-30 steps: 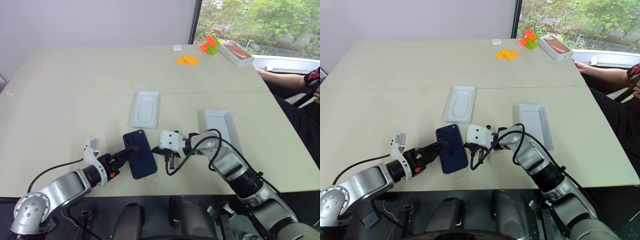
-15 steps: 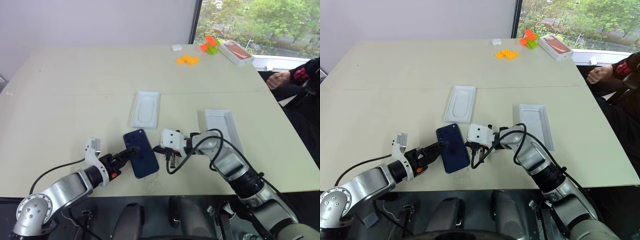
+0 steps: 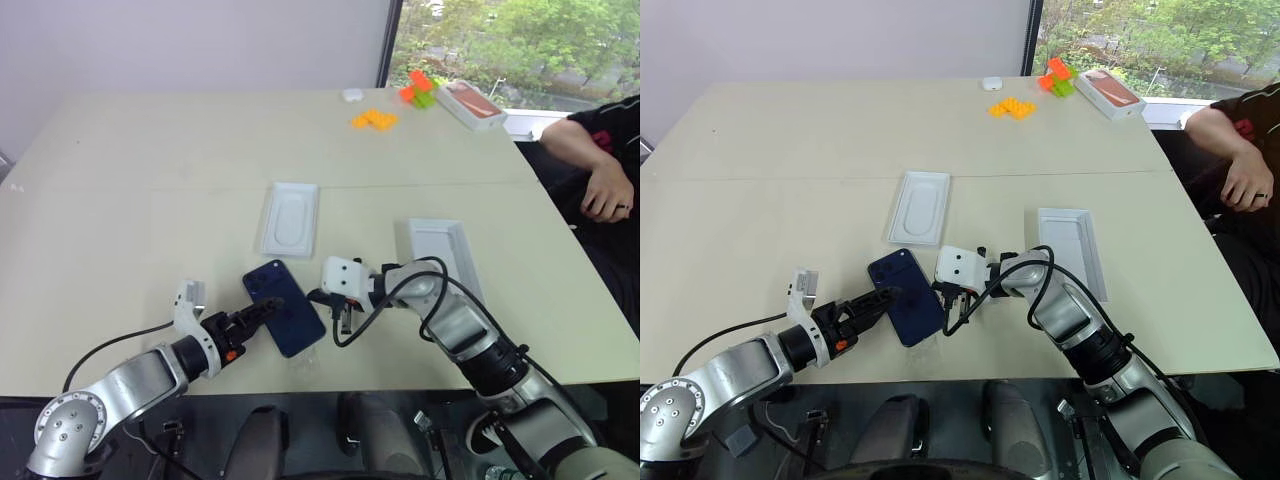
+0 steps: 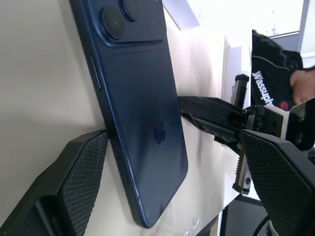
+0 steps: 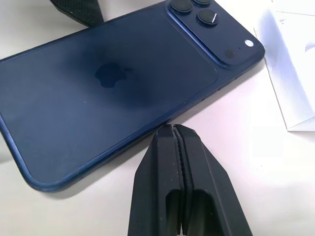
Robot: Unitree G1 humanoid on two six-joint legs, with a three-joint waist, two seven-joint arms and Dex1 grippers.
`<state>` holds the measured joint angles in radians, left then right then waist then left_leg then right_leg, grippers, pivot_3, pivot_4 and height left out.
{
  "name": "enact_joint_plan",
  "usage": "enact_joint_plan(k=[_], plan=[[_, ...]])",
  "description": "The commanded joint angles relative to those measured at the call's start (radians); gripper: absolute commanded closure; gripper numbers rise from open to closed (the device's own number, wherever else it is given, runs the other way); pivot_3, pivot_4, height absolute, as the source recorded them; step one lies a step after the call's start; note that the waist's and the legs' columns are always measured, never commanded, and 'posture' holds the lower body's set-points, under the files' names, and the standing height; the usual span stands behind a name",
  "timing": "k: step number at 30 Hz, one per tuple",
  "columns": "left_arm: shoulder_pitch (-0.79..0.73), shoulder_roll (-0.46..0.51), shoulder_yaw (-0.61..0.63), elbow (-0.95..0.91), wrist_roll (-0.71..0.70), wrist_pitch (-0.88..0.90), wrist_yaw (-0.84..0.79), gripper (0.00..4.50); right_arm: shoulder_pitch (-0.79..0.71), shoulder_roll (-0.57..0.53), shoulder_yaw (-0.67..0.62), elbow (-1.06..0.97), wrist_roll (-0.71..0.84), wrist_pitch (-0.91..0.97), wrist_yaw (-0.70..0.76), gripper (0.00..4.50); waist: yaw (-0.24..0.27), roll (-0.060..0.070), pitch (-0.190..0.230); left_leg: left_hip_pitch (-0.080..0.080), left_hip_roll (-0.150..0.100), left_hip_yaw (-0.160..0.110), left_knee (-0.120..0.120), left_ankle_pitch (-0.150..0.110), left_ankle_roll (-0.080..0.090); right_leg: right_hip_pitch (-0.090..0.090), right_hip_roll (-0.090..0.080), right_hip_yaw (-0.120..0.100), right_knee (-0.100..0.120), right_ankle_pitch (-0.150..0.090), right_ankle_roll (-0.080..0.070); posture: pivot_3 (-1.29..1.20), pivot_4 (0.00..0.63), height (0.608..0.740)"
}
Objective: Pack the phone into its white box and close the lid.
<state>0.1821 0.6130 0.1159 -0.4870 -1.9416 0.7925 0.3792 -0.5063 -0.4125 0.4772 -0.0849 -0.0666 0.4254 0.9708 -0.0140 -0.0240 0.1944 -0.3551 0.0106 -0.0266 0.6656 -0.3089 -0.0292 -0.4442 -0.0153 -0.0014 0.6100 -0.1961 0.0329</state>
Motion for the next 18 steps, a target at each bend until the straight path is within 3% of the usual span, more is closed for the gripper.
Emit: enact_joint_plan(k=[1, 18], plan=[[0.005, 0.017, -0.015, -0.016, -0.031, 0.012, 0.004, 0.0, -0.026, 0.007, 0.018, -0.014, -0.012, -0.044, 0.001, 4.45, 0.0, 0.0, 0.0, 0.0, 0.0, 0.0, 0.0, 0.0, 0.0, 0.0, 0.0, 0.0, 0.0, 0.0, 0.0, 0.0, 0.15, 0.733], [-0.02, -0.071, 0.022, -0.096, -0.031, -0.04, -0.082, 0.0, -0.007, 0.054, 0.056, -0.018, 0.002, -0.022, 0.041, 4.45, 0.001, 0.0, 0.0, 0.0, 0.0, 0.0, 0.0, 0.0, 0.0, 0.0, 0.0, -0.001, 0.0, 0.0, 0.0, 0.0, 0.15, 0.733]])
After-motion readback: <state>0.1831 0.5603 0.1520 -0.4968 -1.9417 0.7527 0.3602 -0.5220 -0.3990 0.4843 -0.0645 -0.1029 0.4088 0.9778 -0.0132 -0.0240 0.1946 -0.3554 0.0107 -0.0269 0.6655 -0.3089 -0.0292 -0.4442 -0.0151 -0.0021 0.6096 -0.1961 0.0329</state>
